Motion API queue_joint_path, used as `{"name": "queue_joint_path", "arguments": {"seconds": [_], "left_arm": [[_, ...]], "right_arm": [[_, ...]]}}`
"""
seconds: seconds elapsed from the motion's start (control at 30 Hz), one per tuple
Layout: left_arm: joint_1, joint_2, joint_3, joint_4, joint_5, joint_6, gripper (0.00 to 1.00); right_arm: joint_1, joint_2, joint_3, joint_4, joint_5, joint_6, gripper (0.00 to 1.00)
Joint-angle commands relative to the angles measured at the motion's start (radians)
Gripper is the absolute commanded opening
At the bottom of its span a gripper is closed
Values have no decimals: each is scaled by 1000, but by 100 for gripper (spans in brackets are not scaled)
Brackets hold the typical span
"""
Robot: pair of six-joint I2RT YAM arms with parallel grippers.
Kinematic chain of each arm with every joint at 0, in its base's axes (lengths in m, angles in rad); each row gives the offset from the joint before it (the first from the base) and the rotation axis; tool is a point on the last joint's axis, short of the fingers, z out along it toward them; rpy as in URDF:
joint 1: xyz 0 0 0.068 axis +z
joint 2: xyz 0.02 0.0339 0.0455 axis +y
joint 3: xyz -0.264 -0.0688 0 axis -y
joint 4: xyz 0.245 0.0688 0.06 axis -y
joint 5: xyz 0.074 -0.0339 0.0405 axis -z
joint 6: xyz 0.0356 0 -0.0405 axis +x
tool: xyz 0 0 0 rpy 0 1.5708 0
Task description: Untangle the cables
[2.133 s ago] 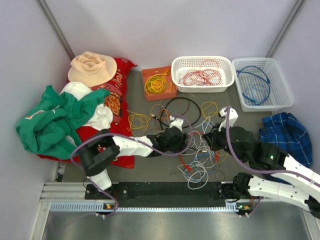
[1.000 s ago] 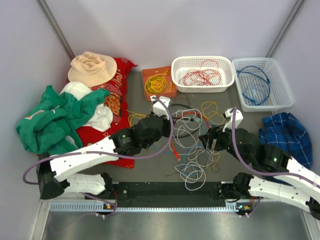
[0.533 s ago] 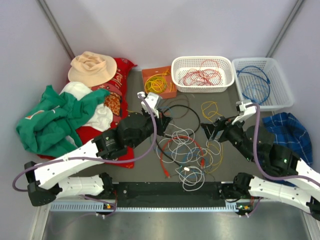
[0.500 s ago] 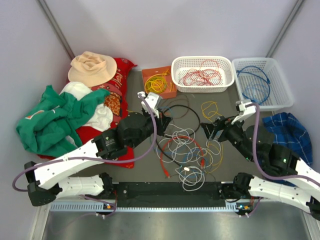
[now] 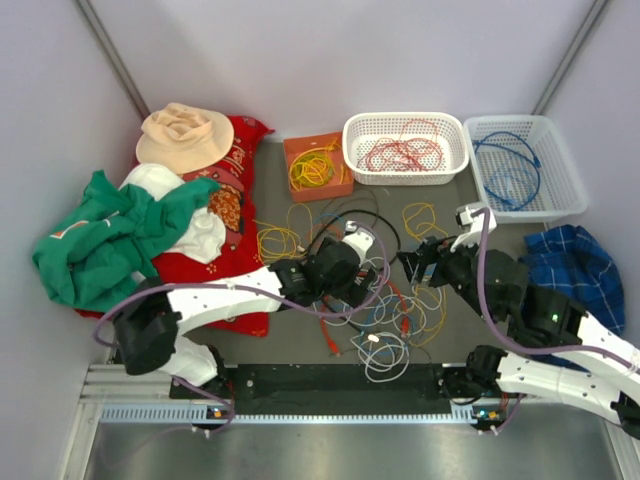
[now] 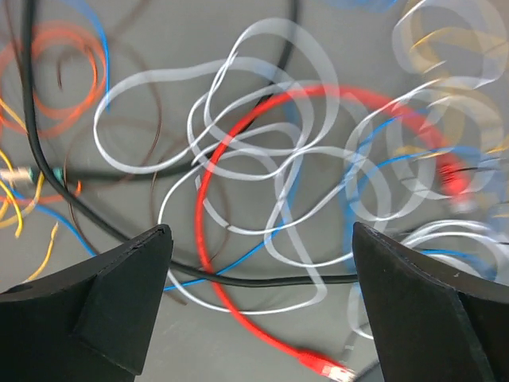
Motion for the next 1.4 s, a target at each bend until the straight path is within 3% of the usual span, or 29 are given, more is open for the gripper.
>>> {"name": "queue_joint_path", "arguments": {"seconds": [0.0,0.53,0.67,0.7,0.8,0.9,0.93,1.0,1.03,1.37], "left_arm": [[49,87,-5,40,13,-8,99],[124,404,57,44,52,-65,99],[126,429,61,31,62,-62,82],[126,429,62,25,65,-61,71],[126,424,62,-2,59,-54,51],[126,418,61,-30,50,-50,35],[124,417,61,-36,46,-50,24],[126,412,56,-48,38,-53,18],[126,407,55,-52,33,-54,0],[126,211,44,-78,49,-93,0]], "right_arm": [[12,-1,-20,-2,9,19,75],[12,-49,-58,-36,32,39,75],[12,-63,-62,-48,37,37,75],[12,-63,-60,-53,37,39,75],[12,-72,-54,-66,43,37,75],[12,-84,-55,-77,49,39,75],[12,-84,-57,-82,51,37,75],[12,-87,-59,-89,52,40,75],[12,-89,-59,-92,55,42,75],[12,-93,-55,-103,51,57,75]]}}
